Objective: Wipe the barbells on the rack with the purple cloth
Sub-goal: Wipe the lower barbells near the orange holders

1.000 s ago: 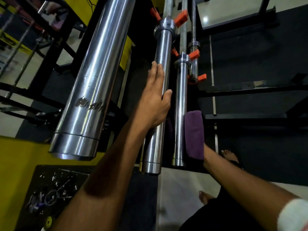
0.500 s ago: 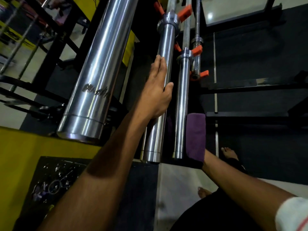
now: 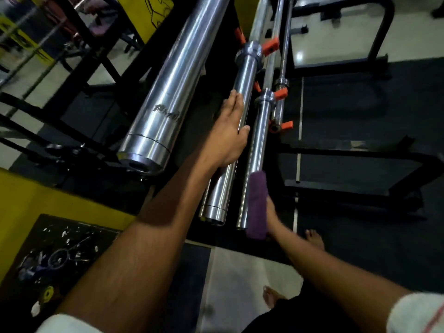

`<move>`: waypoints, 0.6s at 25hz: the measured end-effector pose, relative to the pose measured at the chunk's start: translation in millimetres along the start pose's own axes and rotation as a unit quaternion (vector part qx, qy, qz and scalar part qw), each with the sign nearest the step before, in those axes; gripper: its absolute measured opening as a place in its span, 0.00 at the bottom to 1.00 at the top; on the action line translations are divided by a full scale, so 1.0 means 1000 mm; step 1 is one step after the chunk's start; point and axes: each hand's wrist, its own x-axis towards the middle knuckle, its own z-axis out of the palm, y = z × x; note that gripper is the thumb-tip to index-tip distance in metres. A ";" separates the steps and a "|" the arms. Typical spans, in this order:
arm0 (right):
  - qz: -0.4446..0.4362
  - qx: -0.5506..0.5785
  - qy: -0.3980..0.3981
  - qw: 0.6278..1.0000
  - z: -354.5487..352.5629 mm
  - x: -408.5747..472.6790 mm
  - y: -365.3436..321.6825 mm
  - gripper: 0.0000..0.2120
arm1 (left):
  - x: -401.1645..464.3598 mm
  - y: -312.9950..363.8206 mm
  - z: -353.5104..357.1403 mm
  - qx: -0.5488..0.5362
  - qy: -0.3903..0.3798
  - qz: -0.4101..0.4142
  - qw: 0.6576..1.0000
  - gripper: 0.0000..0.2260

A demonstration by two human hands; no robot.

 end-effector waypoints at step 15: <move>-0.069 -0.107 0.029 0.991 -0.213 -0.069 -0.085 0.15 | -0.088 0.079 0.121 -0.131 -0.052 0.014 0.990 0.24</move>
